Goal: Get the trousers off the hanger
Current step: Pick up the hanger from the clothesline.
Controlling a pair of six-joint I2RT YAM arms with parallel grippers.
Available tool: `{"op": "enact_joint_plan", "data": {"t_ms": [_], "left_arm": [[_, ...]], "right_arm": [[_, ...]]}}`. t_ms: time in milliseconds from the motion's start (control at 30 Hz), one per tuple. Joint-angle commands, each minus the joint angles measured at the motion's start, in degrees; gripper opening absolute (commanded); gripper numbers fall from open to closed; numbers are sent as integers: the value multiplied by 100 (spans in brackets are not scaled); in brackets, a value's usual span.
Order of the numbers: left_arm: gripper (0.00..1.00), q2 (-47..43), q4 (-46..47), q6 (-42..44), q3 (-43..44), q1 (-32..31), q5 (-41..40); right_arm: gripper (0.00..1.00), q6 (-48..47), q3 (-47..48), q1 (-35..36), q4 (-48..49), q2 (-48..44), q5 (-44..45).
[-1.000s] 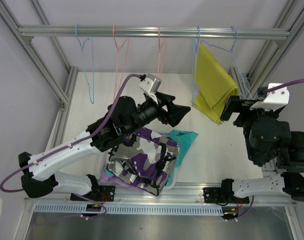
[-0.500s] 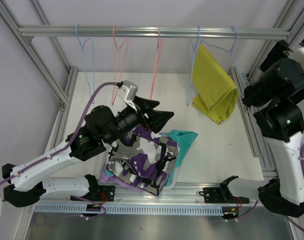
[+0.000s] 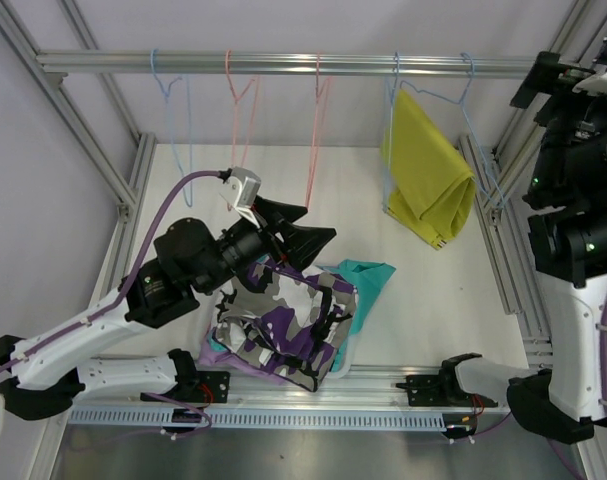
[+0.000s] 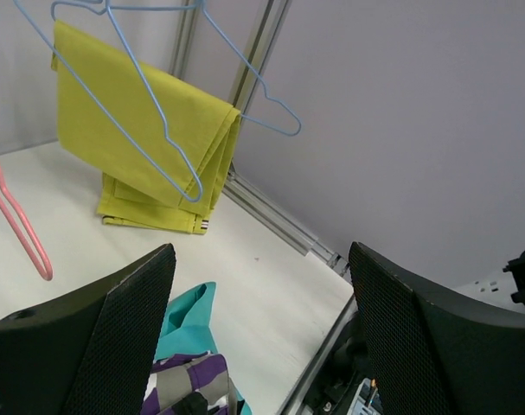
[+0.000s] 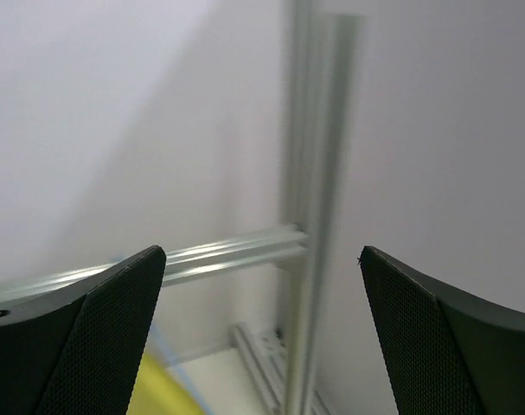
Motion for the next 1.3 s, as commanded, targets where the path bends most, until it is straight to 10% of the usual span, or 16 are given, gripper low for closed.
{"op": "enact_joint_plan", "data": {"t_ms": [0, 133, 367, 633, 1267], "left_arm": [[86, -64, -23, 113, -163, -21, -143], [86, -12, 30, 87, -190, -13, -64], [86, -81, -41, 104, -321, -21, -195], [86, -275, -58, 69, -515, -13, -301], [87, -653, -375, -36, -981, -13, -354]], "right_arm": [[99, 513, 263, -32, -1339, -35, -3415], [99, 522, -359, -41, -1675, -184, -4859], [100, 784, -360, -216, -1701, 737, -3263], [100, 1989, -1097, -1938, -1465, 687, -4684], [99, 2762, -2091, -2792, -639, 896, -6512]]}}
